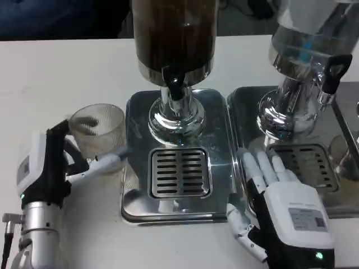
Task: Grasp the cup under the faucet to collect the drink, then remove the cup.
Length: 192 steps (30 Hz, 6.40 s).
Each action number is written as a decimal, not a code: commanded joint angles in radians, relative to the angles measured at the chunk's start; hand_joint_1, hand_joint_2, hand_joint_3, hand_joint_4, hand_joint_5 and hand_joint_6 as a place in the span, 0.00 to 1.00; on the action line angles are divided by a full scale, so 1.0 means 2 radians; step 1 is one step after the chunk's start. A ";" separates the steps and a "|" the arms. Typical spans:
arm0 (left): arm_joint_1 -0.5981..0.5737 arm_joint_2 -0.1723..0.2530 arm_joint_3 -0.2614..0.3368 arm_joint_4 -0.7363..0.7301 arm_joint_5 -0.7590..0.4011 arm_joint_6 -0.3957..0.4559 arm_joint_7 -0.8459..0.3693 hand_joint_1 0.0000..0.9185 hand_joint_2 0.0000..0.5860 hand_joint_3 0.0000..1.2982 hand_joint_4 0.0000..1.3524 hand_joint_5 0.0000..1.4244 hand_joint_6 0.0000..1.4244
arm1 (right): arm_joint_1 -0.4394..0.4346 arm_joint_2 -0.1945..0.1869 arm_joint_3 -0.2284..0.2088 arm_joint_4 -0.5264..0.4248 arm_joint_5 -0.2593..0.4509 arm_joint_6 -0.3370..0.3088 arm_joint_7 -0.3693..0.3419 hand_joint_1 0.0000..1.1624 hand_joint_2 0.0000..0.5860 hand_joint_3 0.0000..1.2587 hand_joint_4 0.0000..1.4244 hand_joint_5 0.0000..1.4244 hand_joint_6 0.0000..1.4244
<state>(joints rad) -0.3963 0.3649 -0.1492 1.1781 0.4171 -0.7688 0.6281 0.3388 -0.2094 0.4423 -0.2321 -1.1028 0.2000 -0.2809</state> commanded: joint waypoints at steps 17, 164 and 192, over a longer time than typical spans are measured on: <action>-0.009 -0.018 -0.059 -0.055 0.077 -0.042 0.008 0.67 0.00 0.67 0.75 0.81 0.96 | 0.003 0.006 -0.016 -0.001 0.001 0.005 -0.028 0.00 0.88 0.03 0.00 0.00 0.08; 0.115 -0.003 0.045 -0.490 -0.278 0.008 -0.611 0.00 0.11 0.02 0.00 0.13 0.11 | -0.032 0.019 -0.019 0.036 0.036 -0.001 -0.045 0.02 0.87 0.03 0.00 0.00 0.08; 0.115 0.004 0.041 -0.496 -0.245 0.003 -0.575 0.00 0.12 0.05 0.00 0.13 0.12 | -0.122 0.022 -0.091 0.140 0.336 -0.179 0.047 0.54 0.39 0.00 0.00 0.00 0.02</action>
<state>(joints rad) -0.1793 0.3583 -0.0511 0.2001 -0.0993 -0.7707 -0.5072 0.1202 -0.1671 0.2759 0.0105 -0.4691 -0.1108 -0.2040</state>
